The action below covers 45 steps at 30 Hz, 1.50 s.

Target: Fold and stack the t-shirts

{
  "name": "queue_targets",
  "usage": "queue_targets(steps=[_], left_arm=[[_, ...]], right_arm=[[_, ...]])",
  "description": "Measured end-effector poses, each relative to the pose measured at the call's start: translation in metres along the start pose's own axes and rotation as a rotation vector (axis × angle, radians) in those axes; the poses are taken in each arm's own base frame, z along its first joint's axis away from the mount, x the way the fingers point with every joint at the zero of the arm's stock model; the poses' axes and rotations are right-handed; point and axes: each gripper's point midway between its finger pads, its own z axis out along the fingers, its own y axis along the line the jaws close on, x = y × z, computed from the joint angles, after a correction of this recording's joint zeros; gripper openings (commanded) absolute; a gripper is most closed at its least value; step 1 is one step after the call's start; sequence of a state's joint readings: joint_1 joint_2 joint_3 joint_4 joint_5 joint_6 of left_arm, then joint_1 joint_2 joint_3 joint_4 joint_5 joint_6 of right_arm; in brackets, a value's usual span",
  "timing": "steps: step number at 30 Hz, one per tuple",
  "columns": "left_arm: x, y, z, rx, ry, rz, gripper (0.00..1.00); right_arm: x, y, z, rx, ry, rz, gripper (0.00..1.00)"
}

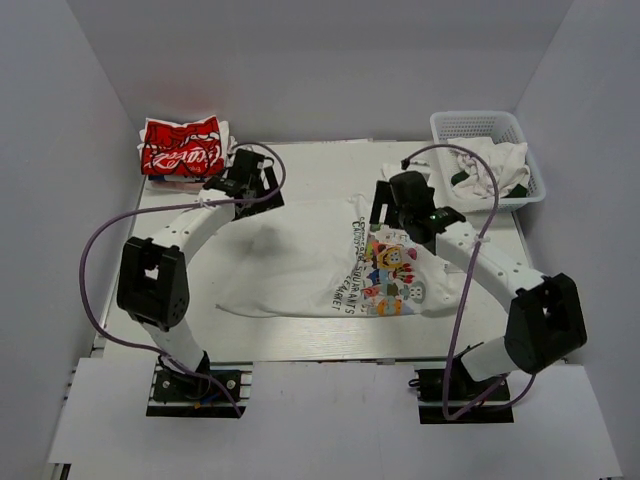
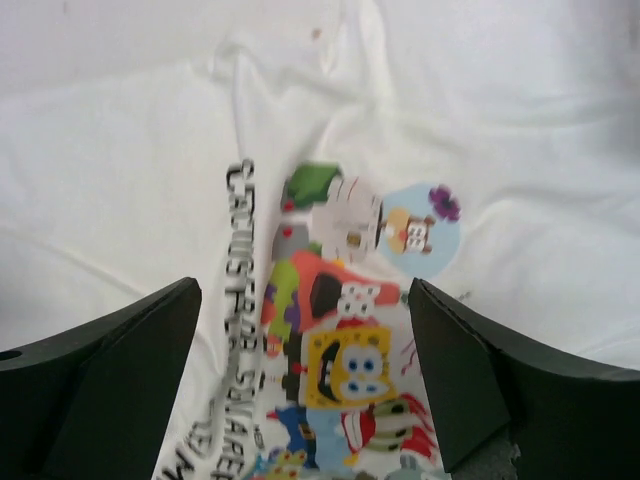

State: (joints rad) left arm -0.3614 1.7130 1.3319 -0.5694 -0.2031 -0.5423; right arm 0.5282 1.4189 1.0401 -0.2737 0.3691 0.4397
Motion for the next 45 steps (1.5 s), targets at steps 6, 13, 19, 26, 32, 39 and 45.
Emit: queue_targets(steps=[6, 13, 19, 26, 32, 39, 45], left_arm=[[-0.041, 0.015, 0.035, -0.052, -0.038, -0.061, 0.99], [-0.027, 0.039, 0.108, -0.116, 0.063, -0.066, 0.99], [-0.026, 0.035, 0.13, -0.095, 0.078, -0.045, 0.9], [-0.029, 0.033, 0.139, -0.09, 0.067, -0.032, 0.6], [-0.029, 0.025, 0.143, -0.035, 0.053, -0.016, 0.31], [-0.023, 0.011, 0.143, 0.065, 0.053, -0.003, 0.0], [-0.002, 0.016, 0.121, 0.095, 0.077, 0.004, 0.0]], right_arm=[[-0.052, -0.018, 0.047, 0.119, -0.03, 0.041, 0.9], [-0.077, -0.052, 0.13, 0.214, 0.041, 0.036, 0.9], [-0.069, -0.075, 0.188, 0.228, 0.111, -0.009, 0.9], [-0.036, -0.089, 0.218, 0.231, 0.209, -0.04, 0.9], [-0.035, -0.088, 0.223, 0.192, 0.223, -0.026, 0.83], [-0.033, -0.079, 0.225, 0.124, 0.233, -0.031, 0.0], [-0.027, -0.078, 0.215, 0.094, 0.231, -0.051, 0.0]])
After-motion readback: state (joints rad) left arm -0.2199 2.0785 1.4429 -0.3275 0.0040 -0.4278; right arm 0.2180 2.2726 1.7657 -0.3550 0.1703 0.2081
